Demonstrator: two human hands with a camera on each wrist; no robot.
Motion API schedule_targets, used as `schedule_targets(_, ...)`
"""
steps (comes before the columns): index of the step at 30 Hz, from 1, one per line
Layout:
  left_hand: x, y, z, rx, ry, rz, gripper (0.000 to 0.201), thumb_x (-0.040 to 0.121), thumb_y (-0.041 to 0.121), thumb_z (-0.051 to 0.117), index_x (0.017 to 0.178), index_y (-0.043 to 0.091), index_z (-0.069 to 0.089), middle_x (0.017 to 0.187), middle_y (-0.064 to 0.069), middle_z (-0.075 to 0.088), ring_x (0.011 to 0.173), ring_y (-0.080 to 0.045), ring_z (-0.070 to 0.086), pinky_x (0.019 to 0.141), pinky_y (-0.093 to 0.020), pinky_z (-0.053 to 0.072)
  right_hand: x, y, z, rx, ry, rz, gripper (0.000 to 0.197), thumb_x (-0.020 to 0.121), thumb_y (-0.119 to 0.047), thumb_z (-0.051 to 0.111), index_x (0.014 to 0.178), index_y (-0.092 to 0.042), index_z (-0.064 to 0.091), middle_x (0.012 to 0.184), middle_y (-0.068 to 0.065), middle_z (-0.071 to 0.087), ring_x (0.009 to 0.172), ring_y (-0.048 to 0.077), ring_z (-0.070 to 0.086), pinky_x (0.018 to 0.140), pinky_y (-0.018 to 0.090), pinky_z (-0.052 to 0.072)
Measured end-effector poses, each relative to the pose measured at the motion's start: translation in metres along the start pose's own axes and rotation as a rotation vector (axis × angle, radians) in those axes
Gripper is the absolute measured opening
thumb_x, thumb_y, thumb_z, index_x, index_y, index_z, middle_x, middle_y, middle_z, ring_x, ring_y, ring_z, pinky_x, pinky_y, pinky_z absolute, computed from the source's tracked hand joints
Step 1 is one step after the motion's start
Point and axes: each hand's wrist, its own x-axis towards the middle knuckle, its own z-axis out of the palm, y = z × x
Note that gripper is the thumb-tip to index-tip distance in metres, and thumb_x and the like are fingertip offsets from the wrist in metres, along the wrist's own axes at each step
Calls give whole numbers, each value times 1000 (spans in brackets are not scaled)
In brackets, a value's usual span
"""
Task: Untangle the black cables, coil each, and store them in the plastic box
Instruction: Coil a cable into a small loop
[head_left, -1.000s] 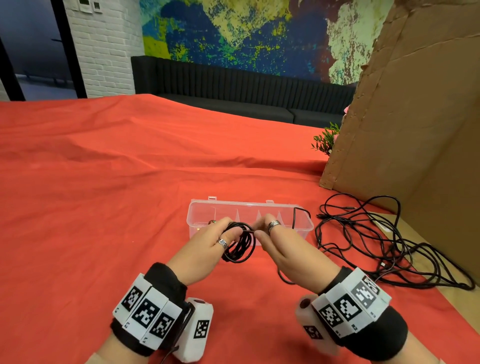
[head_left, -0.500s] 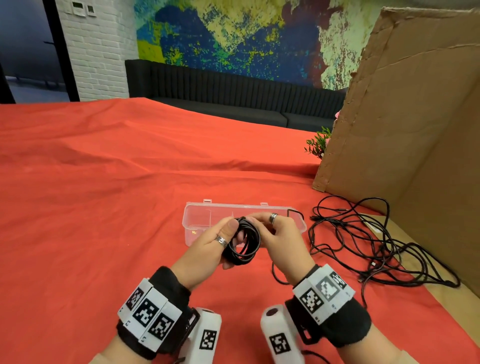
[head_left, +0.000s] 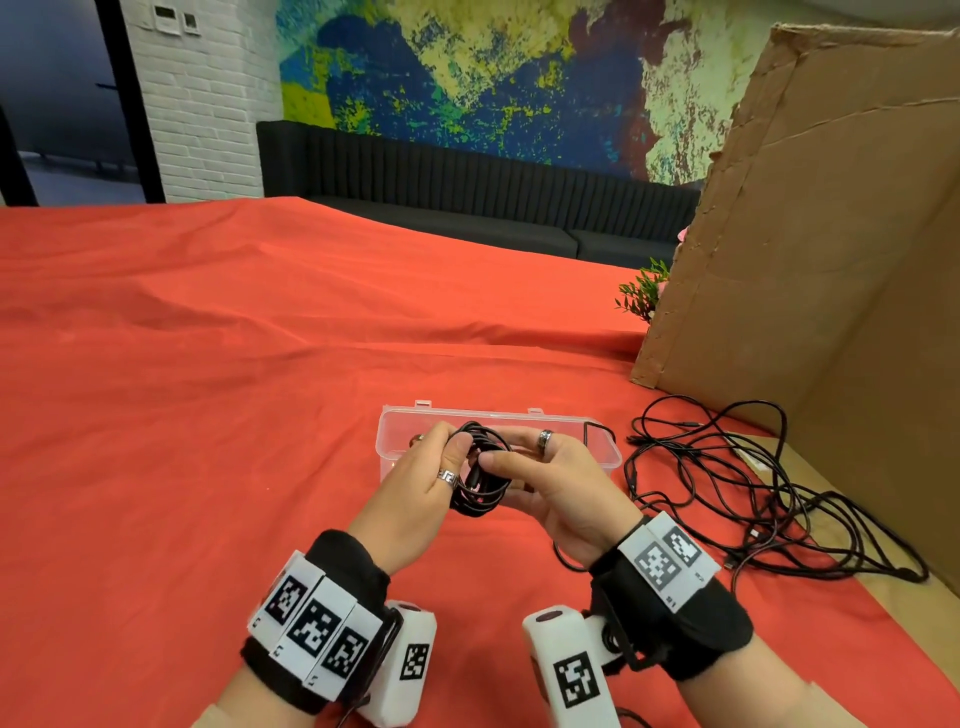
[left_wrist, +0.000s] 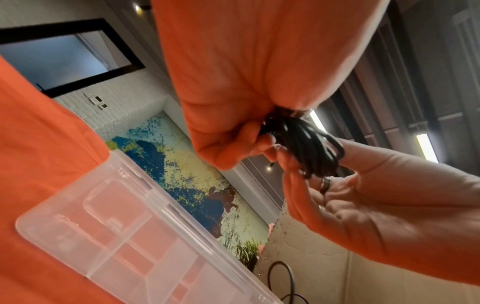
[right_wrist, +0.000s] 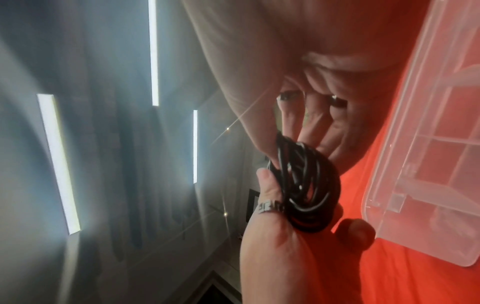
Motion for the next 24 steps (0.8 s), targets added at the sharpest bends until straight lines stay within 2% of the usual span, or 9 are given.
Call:
schedule_targets(4, 2, -5, -1, 44, -51, 8, 36, 90, 45, 26, 75, 15, 37, 70, 5, 38, 65, -7, 36, 63, -23, 32, -1, 2, -4, -7, -46, 53, 28, 84, 0, 61, 111, -3, 63, 87, 8, 70, 73, 19, 67, 72, 29, 55)
schedule_targets(7, 2, -9, -6, 75, -123, -27, 32, 93, 44, 33, 76, 18, 40, 69, 7, 41, 64, -7, 40, 63, -27, 33, -1, 4, -4, 2, -40, 48, 28, 84, 2, 60, 111, -6, 63, 86, 8, 70, 74, 18, 67, 72, 31, 55)
schedule_targets(8, 3, -11, -8, 89, -154, -53, 32, 94, 44, 37, 80, 16, 44, 69, 6, 44, 63, -8, 41, 63, -29, 35, -1, 5, -3, 18, -20, 39, 28, 84, 3, 59, 109, -8, 63, 85, 8, 70, 74, 18, 66, 72, 32, 54)
schedule_targets(10, 3, -15, -9, 105, -194, -89, 46, 89, 52, 40, 95, 8, 51, 70, 2, 47, 62, -12, 43, 65, -39, 39, 1, 6, -2, 65, 22, 22, 27, 83, 7, 58, 102, -12, 62, 82, 6, 71, 73, 18, 65, 73, 35, 52)
schedule_targets(12, 4, -16, -9, 19, -195, -95, 55, 80, 57, 43, 105, 9, 55, 73, 0, 51, 61, -11, 44, 63, -37, 40, 2, 6, 0, 101, 27, 7, 28, 84, 8, 56, 100, -14, 60, 81, 6, 71, 73, 19, 64, 74, 37, 51)
schedule_targets(14, 4, -15, -9, -124, -207, -112, 52, 77, 54, 48, 108, 13, 59, 77, -3, 55, 64, -13, 45, 58, -28, 40, 2, 5, 2, 111, 5, -5, 29, 85, 8, 55, 103, -15, 59, 82, 7, 70, 73, 20, 64, 74, 38, 51)
schedule_targets(17, 4, -17, -10, -257, -212, -149, 42, 80, 43, 51, 106, 13, 63, 81, -6, 56, 70, -17, 45, 53, -19, 38, 1, 4, 0, 142, -43, 7, 32, 85, 8, 54, 108, -14, 59, 87, 10, 70, 76, 22, 63, 76, 37, 51)
schedule_targets(21, 5, -15, -9, -334, -173, -178, 30, 81, 39, 49, 94, 16, 63, 77, -1, 58, 66, -8, 48, 50, -16, 38, -1, 1, -5, 62, -135, -25, 39, 85, 4, 57, 122, -6, 53, 94, 16, 64, 76, 20, 63, 73, 29, 55)
schedule_targets(24, 5, -13, -7, -362, -141, -174, 29, 81, 37, 48, 94, 13, 59, 73, 3, 61, 63, -8, 50, 49, -18, 38, -1, 0, -8, -79, -119, -77, 45, 75, 2, 68, 118, -8, 58, 92, 12, 67, 76, 18, 65, 78, 30, 54)
